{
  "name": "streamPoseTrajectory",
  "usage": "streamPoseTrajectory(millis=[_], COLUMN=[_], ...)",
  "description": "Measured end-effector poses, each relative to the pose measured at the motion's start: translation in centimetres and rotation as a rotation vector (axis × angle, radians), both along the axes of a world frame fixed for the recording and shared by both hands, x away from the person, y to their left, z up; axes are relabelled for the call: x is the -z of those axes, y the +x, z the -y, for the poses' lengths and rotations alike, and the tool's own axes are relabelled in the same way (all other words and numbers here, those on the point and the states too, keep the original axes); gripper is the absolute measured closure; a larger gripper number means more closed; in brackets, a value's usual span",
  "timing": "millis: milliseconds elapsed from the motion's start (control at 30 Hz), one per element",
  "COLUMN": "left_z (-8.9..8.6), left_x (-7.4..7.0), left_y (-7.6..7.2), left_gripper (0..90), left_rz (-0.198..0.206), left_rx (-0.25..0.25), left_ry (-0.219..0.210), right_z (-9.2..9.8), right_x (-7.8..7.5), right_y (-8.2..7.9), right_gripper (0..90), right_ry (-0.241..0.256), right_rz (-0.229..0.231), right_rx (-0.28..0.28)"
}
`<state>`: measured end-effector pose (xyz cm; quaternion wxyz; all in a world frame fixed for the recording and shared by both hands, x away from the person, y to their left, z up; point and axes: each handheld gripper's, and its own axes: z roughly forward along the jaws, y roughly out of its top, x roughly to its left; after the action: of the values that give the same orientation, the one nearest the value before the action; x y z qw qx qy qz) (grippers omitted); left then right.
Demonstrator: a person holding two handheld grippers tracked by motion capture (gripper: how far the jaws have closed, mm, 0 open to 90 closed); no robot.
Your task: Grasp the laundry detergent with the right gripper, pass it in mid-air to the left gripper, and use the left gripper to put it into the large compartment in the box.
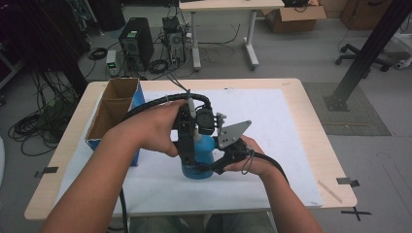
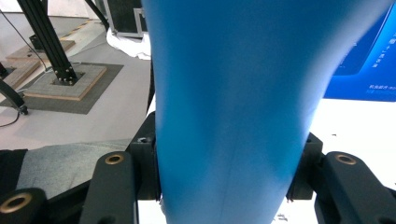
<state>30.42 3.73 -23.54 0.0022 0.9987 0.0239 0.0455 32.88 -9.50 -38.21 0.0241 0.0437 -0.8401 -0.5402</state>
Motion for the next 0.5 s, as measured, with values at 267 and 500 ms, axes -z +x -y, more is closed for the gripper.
streamPoseTrajectory(millis=[267, 500], left_z=[0.20, 0.05], left_x=[0.40, 0.64], left_y=[0.10, 0.15], left_gripper=[0.4, 2.4], left_rz=[-0.004, -0.004], left_rx=[0.004, -0.001], left_ry=[0.005, 0.015], right_z=[-0.74, -0.98], right_x=[-0.07, -0.14], right_y=[-0.05, -0.17], right_gripper=[44.6, 44.5], right_ry=[0.003, 0.003], right_rz=[0.007, 0.003], right_rx=[-0.004, -0.009])
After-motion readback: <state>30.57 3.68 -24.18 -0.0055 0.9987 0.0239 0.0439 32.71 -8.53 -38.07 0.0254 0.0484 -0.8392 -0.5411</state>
